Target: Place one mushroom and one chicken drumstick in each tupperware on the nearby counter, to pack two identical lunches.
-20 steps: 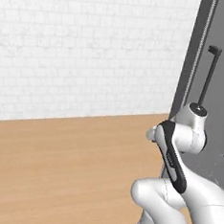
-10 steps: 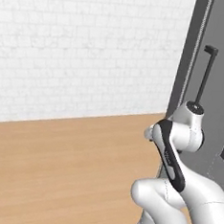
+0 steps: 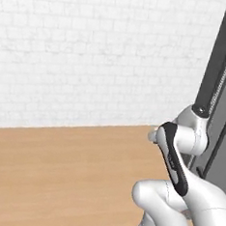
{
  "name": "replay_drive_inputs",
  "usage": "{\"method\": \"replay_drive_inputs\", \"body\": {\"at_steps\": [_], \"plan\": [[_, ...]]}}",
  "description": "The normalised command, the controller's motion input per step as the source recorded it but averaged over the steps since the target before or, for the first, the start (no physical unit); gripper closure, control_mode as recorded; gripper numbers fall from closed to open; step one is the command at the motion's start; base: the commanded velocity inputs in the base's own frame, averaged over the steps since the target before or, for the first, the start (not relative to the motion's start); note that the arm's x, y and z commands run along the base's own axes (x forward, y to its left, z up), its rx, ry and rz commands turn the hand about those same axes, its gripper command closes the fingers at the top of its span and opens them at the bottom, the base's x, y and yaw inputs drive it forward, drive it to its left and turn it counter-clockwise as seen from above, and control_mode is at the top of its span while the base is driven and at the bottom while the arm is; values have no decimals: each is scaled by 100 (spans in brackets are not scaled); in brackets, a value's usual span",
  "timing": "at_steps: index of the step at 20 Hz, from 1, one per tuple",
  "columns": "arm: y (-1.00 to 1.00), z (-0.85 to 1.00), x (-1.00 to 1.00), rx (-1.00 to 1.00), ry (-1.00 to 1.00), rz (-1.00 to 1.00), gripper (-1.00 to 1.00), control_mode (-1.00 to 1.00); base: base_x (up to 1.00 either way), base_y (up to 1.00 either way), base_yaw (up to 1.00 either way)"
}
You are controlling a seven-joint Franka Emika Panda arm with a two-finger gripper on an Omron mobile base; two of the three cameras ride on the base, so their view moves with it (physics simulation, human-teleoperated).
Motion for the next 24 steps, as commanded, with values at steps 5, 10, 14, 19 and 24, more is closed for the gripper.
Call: {"method": "replay_drive_inputs", "body": {"at_steps": [5,10,14,19,24], "plan": [[0,0,0,0,0,0,-100,100,95,-19,30],[0,0,0,0,0,0,-100,100,96,40,-20],[0,0,0,0,0,0,-100,100,83,40,-54],[0,0,0,0,0,0,-100,100,51,7,-65],[0,0,0,0,0,0,-100,100,45,11,-69]]}}
